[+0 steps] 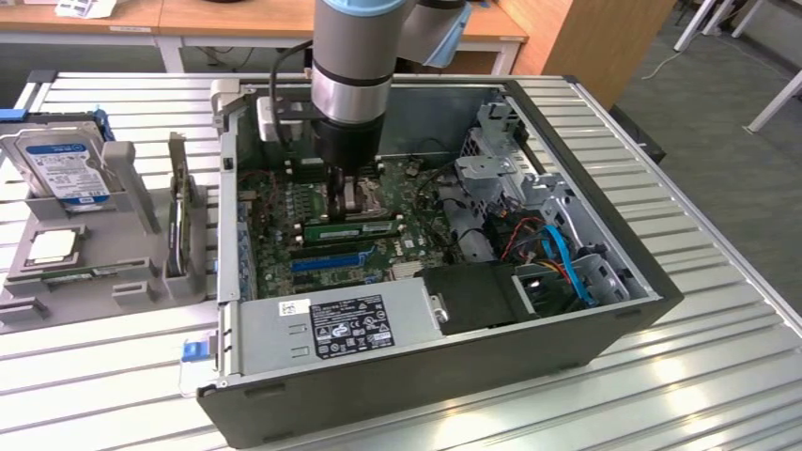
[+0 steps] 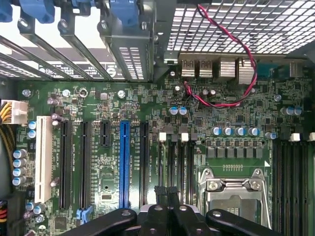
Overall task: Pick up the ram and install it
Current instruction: 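Press down the ram until it locks into place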
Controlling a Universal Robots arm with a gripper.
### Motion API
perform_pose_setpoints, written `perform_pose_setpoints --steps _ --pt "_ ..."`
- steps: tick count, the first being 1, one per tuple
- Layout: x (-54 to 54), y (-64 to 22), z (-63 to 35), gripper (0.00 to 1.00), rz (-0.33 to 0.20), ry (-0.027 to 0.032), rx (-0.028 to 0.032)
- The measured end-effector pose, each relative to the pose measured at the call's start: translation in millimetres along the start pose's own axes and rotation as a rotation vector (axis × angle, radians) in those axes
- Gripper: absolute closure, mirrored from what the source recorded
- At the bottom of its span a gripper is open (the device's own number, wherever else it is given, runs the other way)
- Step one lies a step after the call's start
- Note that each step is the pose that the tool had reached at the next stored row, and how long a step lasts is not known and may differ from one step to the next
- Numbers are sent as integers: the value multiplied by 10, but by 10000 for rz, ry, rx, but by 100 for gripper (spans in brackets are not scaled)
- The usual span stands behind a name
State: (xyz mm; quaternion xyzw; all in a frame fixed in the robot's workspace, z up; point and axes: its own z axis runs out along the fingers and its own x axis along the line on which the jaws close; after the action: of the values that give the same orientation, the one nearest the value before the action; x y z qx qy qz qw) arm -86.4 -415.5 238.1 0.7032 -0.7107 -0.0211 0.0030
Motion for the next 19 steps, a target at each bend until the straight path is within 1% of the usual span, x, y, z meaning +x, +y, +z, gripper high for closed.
perform_pose_setpoints --steps 7,12,19 --pt "2 -2 61 90 0 0 1" --pt "2 -2 64 90 0 1 0" --pt "3 -3 97 90 0 0 0"
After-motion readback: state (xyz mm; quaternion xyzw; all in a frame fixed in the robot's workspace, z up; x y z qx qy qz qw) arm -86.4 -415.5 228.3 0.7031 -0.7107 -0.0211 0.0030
